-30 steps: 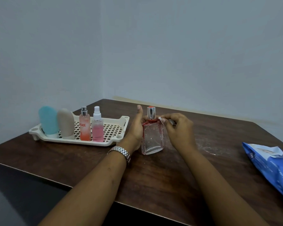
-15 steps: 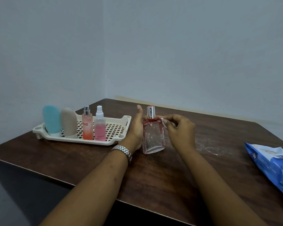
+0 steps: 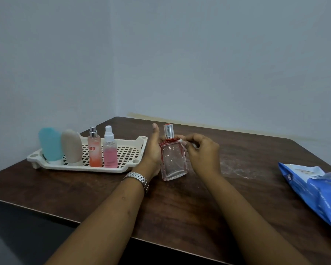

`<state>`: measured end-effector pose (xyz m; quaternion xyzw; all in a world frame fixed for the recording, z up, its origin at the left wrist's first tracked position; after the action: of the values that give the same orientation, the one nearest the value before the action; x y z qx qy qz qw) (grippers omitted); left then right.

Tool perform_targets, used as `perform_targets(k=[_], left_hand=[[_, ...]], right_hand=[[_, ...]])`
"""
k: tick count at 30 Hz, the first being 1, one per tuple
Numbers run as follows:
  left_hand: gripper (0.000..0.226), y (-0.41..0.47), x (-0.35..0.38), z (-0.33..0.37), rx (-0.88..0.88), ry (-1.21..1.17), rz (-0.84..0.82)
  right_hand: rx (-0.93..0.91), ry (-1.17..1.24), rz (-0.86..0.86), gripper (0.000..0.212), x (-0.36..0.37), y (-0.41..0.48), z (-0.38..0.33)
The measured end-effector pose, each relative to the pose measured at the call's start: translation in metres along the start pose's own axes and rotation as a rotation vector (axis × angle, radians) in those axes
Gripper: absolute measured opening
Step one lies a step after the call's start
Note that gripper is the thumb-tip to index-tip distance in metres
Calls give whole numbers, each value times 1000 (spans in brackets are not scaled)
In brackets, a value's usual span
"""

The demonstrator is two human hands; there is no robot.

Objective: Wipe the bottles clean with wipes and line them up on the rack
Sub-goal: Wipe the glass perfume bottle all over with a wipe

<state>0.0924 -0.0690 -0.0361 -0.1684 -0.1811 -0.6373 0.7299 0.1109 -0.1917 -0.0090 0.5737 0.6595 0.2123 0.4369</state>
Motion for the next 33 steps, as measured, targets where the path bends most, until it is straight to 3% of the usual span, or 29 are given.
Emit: perform_targets(k=[10, 29, 33], left_hand=[[94, -3, -1, 1, -9, 28, 14], [92, 1, -5, 0, 5, 35, 22], [92, 0, -4, -1, 12, 46, 23]], right_hand=[[128, 2, -36, 8, -3, -3, 8], [42, -5, -1, 4, 0, -6, -1], [134, 21, 11, 12, -1, -6, 7]])
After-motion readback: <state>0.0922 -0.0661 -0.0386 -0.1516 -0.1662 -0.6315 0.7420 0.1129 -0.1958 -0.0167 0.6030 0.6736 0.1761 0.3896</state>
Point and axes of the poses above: each hand's wrist, its own y-axis towards the middle knuckle, its own x-axis out of the palm, z = x × y, the point moved 4 cm from there along y, towards the middle knuckle, and after that the axes turned 10 degrees about -x, right-handed, at the moved point
